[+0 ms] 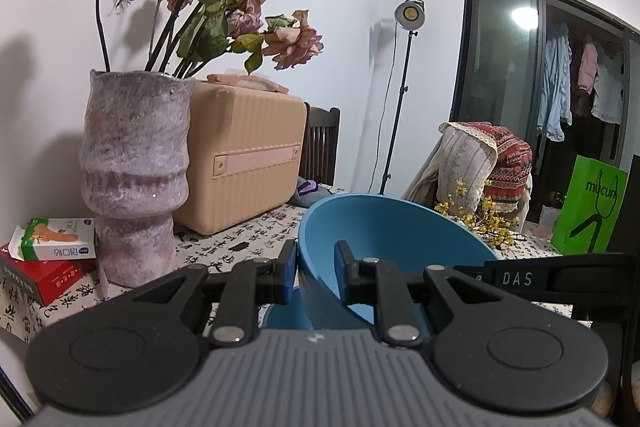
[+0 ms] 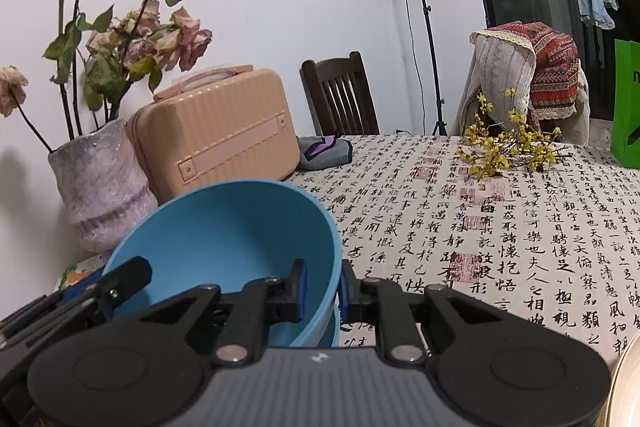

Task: Organize plates and bowls
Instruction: 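Carry the bowl with both grippers toward the vase and pink suitcase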

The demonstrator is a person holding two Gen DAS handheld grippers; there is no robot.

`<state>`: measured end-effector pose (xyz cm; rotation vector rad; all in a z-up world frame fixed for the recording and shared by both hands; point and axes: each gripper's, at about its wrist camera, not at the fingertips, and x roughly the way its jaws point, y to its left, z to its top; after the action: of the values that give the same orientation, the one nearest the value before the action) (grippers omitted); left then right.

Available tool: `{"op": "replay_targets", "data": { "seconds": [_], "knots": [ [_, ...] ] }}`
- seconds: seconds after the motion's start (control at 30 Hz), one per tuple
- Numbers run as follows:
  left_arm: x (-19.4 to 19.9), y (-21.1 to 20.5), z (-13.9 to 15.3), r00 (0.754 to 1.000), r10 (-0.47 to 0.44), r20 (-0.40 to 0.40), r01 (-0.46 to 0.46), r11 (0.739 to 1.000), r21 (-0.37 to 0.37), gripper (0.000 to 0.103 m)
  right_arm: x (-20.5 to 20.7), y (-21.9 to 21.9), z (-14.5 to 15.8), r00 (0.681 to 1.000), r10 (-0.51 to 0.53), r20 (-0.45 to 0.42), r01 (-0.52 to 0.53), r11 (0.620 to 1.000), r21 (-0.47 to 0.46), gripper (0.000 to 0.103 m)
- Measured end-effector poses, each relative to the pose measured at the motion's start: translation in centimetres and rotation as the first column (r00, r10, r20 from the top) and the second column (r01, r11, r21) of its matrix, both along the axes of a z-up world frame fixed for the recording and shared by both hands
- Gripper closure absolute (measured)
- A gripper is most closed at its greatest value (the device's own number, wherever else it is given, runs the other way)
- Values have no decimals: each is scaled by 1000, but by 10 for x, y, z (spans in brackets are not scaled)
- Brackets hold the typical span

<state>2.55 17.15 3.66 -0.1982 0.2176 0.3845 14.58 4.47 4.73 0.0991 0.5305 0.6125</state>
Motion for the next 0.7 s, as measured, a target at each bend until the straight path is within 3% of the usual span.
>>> {"op": "replay_targets", "data": {
  "seconds": [0.7],
  "knots": [
    [11,8,-22,998,10,-62,-9,1000,6,83,7,21,-26,1000,3,0,-3,997,-76,87]
  ]
}}
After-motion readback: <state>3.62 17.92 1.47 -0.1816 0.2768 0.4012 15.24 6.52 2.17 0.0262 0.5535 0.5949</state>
